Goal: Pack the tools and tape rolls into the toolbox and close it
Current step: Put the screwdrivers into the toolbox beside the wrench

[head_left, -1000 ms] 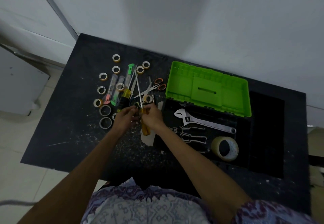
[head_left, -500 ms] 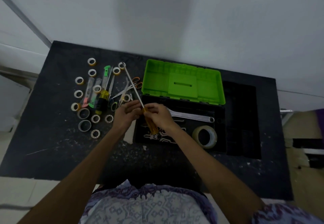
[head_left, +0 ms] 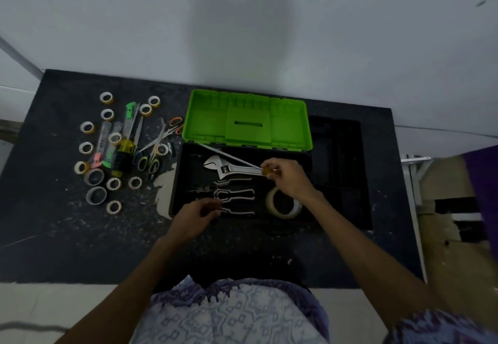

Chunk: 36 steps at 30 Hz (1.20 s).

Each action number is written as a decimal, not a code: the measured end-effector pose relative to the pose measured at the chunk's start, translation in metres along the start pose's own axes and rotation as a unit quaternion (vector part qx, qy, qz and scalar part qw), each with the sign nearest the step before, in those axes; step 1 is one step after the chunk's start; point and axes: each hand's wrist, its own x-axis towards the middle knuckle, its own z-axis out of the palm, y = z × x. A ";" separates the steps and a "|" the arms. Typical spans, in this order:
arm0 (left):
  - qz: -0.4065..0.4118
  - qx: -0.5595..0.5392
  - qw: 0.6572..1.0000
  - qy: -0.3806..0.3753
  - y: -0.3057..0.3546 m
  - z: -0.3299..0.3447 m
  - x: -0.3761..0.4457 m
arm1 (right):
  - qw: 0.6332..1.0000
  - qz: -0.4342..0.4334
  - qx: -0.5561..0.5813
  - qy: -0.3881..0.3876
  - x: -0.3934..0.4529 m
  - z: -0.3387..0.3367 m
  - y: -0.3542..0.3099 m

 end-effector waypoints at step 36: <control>0.003 0.036 0.998 0.050 0.012 0.022 -0.017 | 0.986 -0.033 -0.112 0.120 -0.011 0.023 0.040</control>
